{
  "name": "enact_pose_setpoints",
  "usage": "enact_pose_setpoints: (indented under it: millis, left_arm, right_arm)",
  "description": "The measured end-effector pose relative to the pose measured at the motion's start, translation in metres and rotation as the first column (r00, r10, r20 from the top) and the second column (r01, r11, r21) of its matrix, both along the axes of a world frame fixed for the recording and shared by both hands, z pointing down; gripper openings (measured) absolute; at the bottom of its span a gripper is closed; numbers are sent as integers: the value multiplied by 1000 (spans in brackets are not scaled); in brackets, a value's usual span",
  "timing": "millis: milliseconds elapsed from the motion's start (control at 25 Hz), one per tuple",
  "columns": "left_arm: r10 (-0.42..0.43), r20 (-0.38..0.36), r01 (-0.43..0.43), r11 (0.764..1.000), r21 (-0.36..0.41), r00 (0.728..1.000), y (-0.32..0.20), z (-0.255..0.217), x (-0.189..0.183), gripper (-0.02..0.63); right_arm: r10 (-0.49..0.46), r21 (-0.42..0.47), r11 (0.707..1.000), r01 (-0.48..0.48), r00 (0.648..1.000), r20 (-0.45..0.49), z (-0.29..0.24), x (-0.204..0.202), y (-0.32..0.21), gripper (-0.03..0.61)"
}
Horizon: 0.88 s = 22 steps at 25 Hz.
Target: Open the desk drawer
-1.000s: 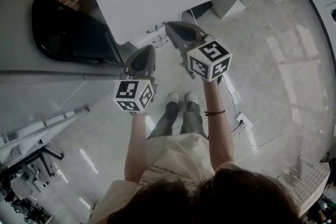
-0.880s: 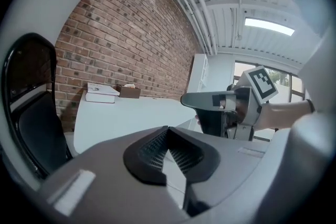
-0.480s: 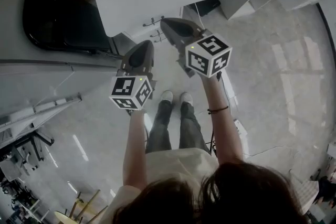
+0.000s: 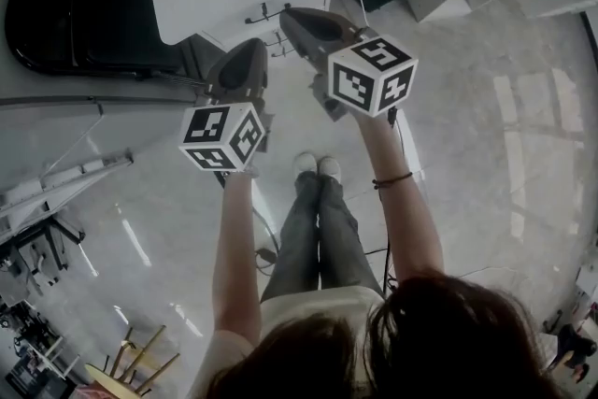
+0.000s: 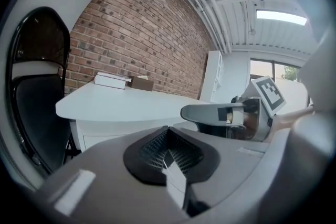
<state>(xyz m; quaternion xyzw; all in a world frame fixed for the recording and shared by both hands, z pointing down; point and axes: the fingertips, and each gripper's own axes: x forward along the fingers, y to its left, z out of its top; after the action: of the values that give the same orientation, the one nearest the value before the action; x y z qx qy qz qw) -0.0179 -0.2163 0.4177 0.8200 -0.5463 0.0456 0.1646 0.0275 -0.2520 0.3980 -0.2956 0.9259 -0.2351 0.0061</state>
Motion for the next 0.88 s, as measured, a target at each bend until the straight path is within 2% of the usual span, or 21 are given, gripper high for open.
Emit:
enact_pose_setpoints:
  millis: [160,440,880]
  left_arm:
    - [-8,10,8,1000,-8,1000,-5,28,-11,-1]
    - [7,16,-7,1000,-20,1000,-9,69,-21,0]
    - [-10,0,10,999,-43,1000,-28,115,-24,0]
  right_arm:
    - [8,-25,1000,-8,1000,12,29,-6,-9,2]
    - [31,-124,992,-17,993,115,81,-19,-24,2]
    - [99,-295,955,-28,968,231,149,-31,-46,2]
